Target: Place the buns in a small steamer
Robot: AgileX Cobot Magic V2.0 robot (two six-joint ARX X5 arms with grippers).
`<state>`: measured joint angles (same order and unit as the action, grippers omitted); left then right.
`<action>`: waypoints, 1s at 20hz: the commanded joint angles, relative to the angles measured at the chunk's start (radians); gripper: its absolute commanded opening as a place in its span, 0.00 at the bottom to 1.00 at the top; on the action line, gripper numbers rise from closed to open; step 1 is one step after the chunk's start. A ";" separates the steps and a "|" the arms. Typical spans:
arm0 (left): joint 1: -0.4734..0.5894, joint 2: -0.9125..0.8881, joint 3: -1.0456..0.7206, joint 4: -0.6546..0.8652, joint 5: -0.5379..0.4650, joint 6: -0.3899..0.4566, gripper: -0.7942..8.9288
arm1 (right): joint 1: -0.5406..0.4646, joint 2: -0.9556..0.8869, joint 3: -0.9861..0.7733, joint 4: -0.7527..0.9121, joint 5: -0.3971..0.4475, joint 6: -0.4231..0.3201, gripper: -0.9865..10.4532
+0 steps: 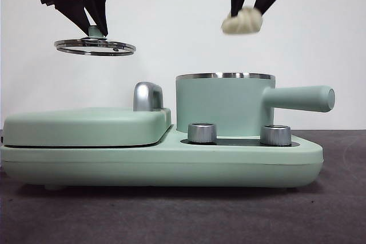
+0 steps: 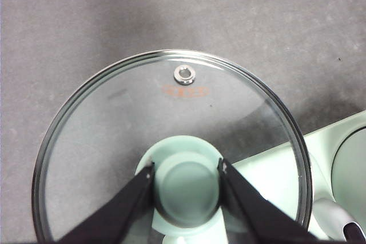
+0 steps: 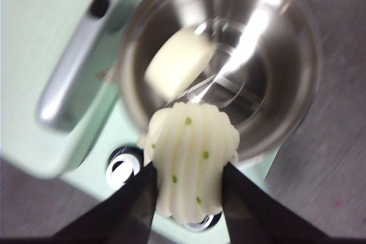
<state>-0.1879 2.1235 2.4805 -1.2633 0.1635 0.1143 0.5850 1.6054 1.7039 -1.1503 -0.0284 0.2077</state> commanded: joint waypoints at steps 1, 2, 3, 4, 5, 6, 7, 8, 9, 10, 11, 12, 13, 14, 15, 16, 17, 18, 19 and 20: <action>-0.003 -0.002 0.039 0.015 0.009 -0.003 0.14 | -0.019 0.101 0.076 -0.014 -0.001 -0.066 0.22; -0.003 -0.002 0.039 0.015 0.009 -0.003 0.14 | -0.031 0.132 0.088 -0.012 -0.002 -0.066 0.22; -0.003 -0.002 0.039 0.015 0.009 -0.003 0.14 | -0.040 0.166 0.092 -0.006 -0.002 -0.066 0.22; -0.003 -0.002 0.039 0.016 0.009 -0.003 0.14 | -0.045 0.189 0.093 -0.007 -0.002 -0.066 0.22; -0.003 -0.002 0.039 0.018 0.009 -0.003 0.14 | -0.049 0.216 0.093 -0.012 -0.001 -0.067 0.22; -0.003 -0.002 0.039 0.021 0.009 -0.003 0.14 | -0.051 0.234 0.093 -0.014 -0.002 -0.067 0.22; -0.003 -0.002 0.039 0.023 0.009 -0.003 0.14 | -0.051 0.252 0.093 -0.015 -0.002 -0.067 0.22; -0.003 -0.002 0.039 0.022 0.009 -0.003 0.14 | -0.051 0.264 0.093 -0.013 -0.001 -0.070 0.22; -0.003 -0.002 0.039 0.022 0.009 -0.003 0.14 | -0.052 0.274 0.093 -0.010 -0.001 -0.079 0.22; -0.003 -0.002 0.039 0.023 0.009 -0.003 0.14 | -0.052 0.284 0.093 -0.009 -0.001 -0.082 0.22; -0.003 -0.002 0.039 0.022 0.009 -0.003 0.14 | -0.055 0.294 0.093 -0.012 0.000 -0.082 0.22; -0.003 -0.002 0.039 0.023 0.009 -0.003 0.14 | -0.059 0.302 0.093 -0.014 -0.001 -0.082 0.22; -0.003 -0.002 0.039 0.022 0.009 -0.003 0.14 | -0.059 0.311 0.093 -0.010 -0.001 -0.085 0.23; -0.003 -0.002 0.039 0.022 0.009 -0.003 0.14 | -0.061 0.316 0.093 -0.009 -0.001 -0.086 0.23; -0.003 -0.002 0.039 0.022 0.009 -0.003 0.14 | -0.065 0.318 0.093 -0.006 -0.002 -0.089 0.23; -0.003 -0.002 0.039 0.022 0.009 -0.003 0.14 | -0.066 0.321 0.093 -0.002 -0.001 -0.091 0.23; -0.003 -0.002 0.039 0.022 0.009 -0.003 0.14 | -0.066 0.322 0.093 -0.001 -0.001 -0.092 0.23; -0.003 -0.002 0.039 0.022 0.009 -0.003 0.14 | -0.071 0.323 0.093 -0.001 0.000 -0.093 0.26; -0.003 -0.002 0.039 0.022 0.009 -0.003 0.14 | -0.074 0.323 0.093 -0.001 0.000 -0.093 0.30; -0.003 -0.002 0.039 0.022 0.009 -0.003 0.14 | -0.076 0.323 0.093 0.000 -0.001 -0.093 0.33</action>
<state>-0.1879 2.1235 2.4805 -1.2598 0.1635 0.1139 0.5068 1.9049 1.7721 -1.1580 -0.0296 0.1268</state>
